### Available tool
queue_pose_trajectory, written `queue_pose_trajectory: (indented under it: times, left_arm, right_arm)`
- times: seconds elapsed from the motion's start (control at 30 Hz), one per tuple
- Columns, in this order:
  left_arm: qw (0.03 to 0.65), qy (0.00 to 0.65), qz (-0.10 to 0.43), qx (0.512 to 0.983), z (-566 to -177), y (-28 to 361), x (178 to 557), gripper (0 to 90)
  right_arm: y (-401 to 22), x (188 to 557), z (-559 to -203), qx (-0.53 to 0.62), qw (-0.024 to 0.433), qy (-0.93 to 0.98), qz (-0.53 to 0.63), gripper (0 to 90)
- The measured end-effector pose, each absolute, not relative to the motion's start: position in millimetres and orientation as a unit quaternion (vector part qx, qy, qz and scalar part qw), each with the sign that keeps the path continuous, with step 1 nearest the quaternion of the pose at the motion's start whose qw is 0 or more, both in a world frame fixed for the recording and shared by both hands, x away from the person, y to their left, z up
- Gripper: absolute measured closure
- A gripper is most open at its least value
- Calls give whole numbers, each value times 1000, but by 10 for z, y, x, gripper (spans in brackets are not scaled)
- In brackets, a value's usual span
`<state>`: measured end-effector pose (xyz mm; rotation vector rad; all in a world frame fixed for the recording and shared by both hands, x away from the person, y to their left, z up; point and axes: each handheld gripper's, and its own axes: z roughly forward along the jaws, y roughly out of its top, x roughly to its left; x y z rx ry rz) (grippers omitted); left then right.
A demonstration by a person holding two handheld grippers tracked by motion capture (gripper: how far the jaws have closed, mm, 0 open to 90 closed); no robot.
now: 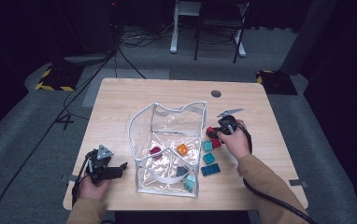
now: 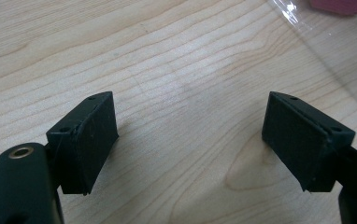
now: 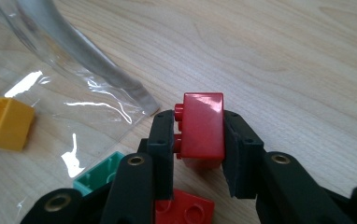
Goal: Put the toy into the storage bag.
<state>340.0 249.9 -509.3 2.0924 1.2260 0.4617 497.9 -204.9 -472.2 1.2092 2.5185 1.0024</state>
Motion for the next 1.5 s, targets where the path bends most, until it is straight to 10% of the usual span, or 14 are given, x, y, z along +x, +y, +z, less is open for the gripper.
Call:
queue_pose_trajectory:
  times: [1.5]
  left_arm:
    - [331,469,178,799,-5095,2498,3402,185]
  right_arm:
    - [-2178,4368,-3153,327,122,829,438,677]
